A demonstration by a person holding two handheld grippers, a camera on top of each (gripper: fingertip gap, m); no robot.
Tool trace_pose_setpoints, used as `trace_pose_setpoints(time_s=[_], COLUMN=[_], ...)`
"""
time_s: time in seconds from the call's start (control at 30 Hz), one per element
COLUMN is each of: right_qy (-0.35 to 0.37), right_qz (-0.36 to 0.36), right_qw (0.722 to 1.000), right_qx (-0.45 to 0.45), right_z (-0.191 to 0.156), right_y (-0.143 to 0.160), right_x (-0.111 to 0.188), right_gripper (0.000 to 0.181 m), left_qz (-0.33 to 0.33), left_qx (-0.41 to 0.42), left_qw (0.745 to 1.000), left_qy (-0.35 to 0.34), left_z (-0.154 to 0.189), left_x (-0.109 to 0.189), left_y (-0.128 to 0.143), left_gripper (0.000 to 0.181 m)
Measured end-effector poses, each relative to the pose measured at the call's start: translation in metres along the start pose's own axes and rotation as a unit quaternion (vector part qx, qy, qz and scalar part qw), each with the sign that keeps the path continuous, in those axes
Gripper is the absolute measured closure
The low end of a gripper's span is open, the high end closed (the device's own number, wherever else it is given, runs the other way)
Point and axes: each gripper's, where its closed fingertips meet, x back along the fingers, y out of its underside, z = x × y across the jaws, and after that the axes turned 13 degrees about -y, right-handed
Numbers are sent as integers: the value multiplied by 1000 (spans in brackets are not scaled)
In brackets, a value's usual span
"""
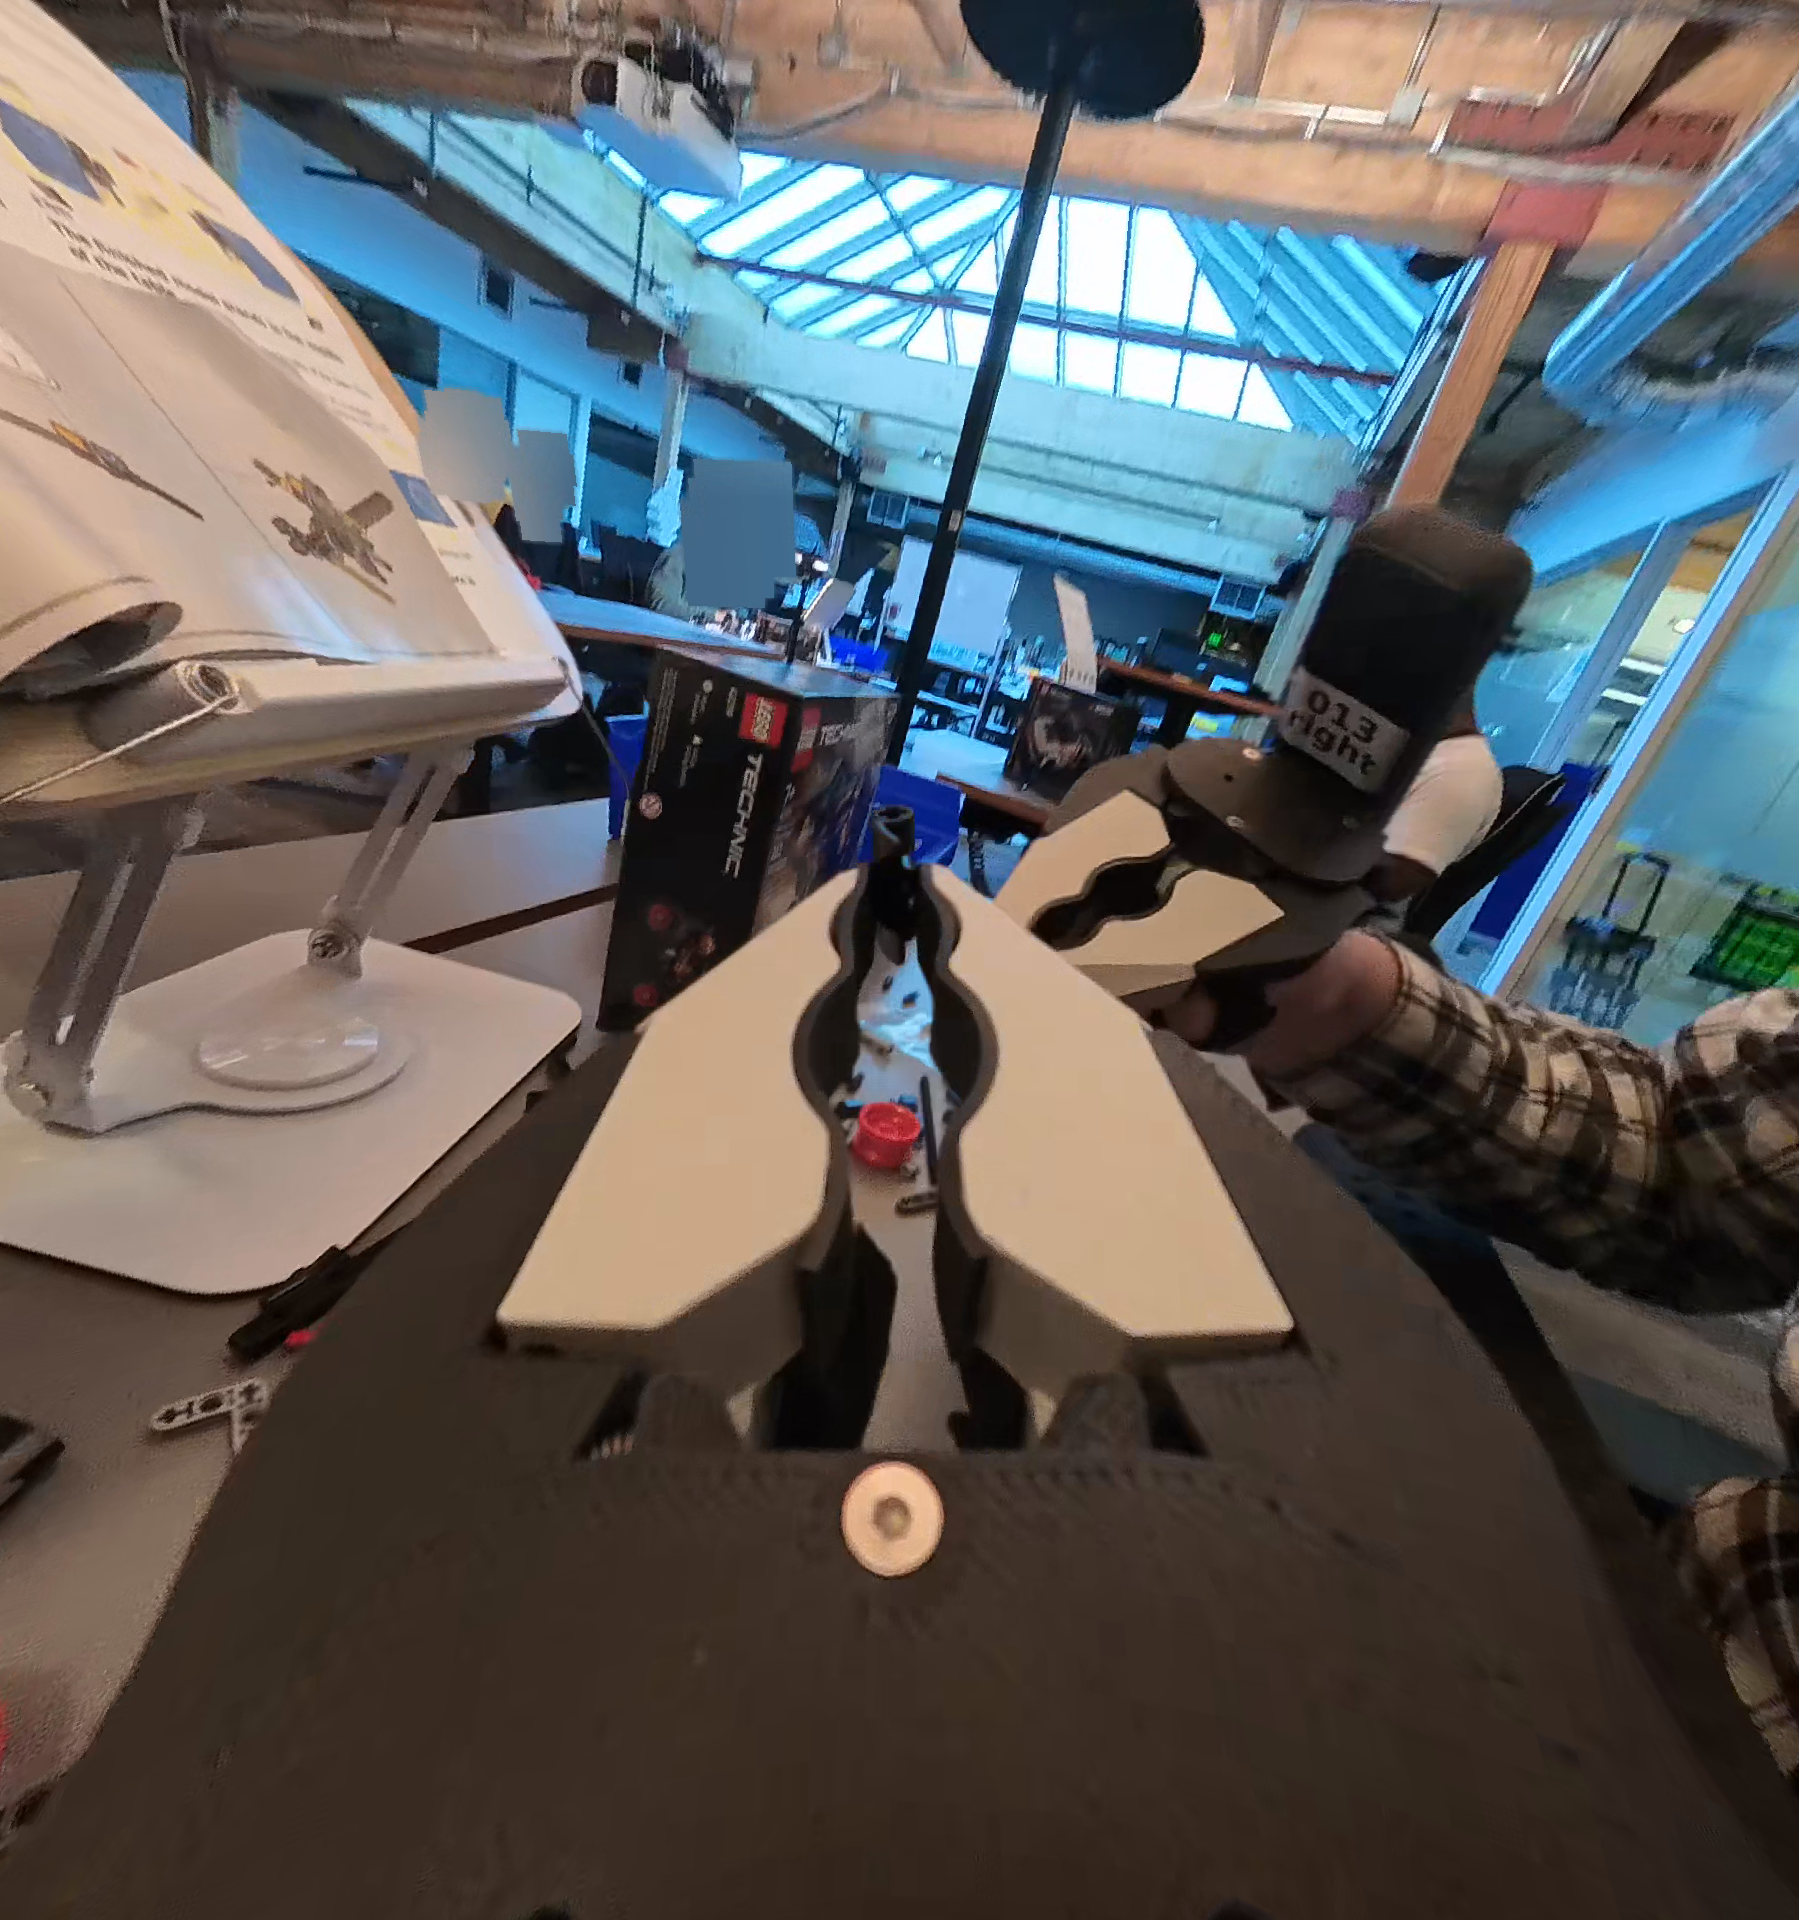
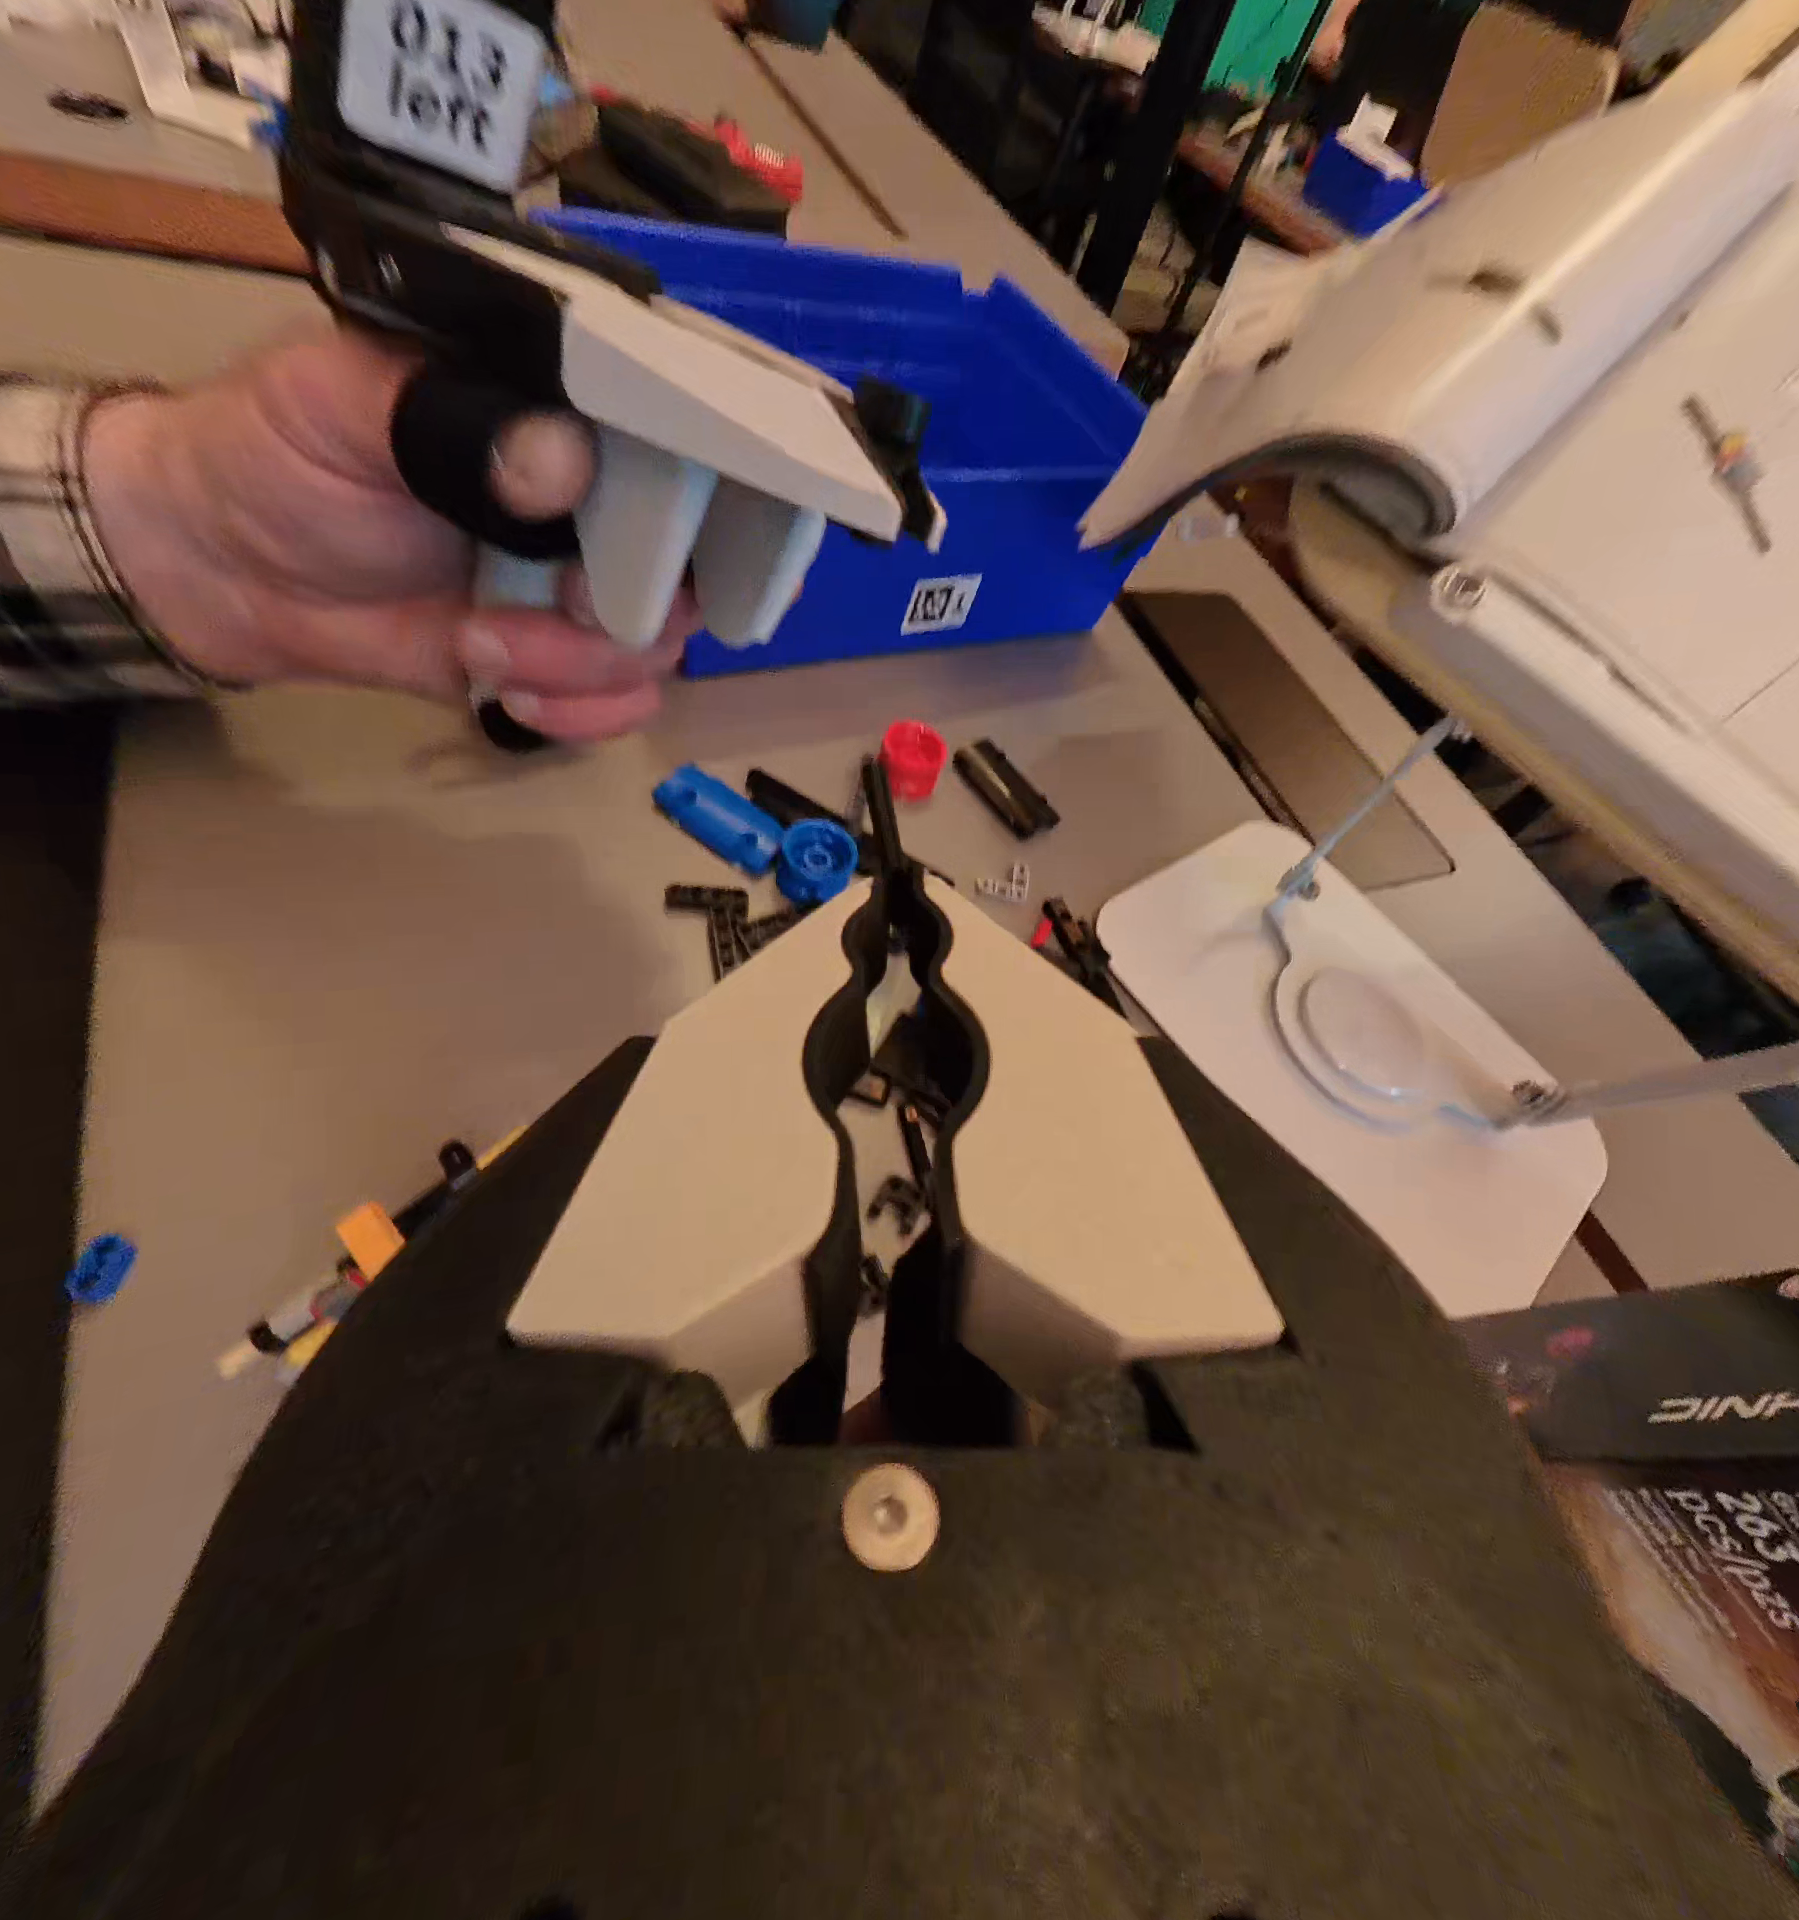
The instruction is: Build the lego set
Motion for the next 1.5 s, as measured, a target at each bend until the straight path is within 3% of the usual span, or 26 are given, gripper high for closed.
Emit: trace_pose_setpoints(time_s=[0.13,0.53,0.63,0.73,1.2,1.5], right_qy=[8,15,28,22,27,36], right_qz=[31,95,111,133,149,129], right_qw=[999,995,993,990,986,988], right_qx=[10,-18,-23,-39,-65,-80], right_z=[-6,-11,-11,-13,-18,-12], right_y=[-23,-41,-46,-55,-81,-84], right_x=[0,-2,-7,-11,-30,-35], right_gripper=[181,181,181,181,181,181], left_qz=[18,46,74,89,140,136], left_qx=[6,12,82,82,158,130], left_qw=[1000,999,993,991,973,978], left_qy=[11,21,45,51,93,91], left_z=[2,6,0,2,4,9], left_x=[3,8,14,19,31,30], left_y=[-5,-15,-27,-35,-55,-53], left_gripper=[175,175,176,176,175,176])
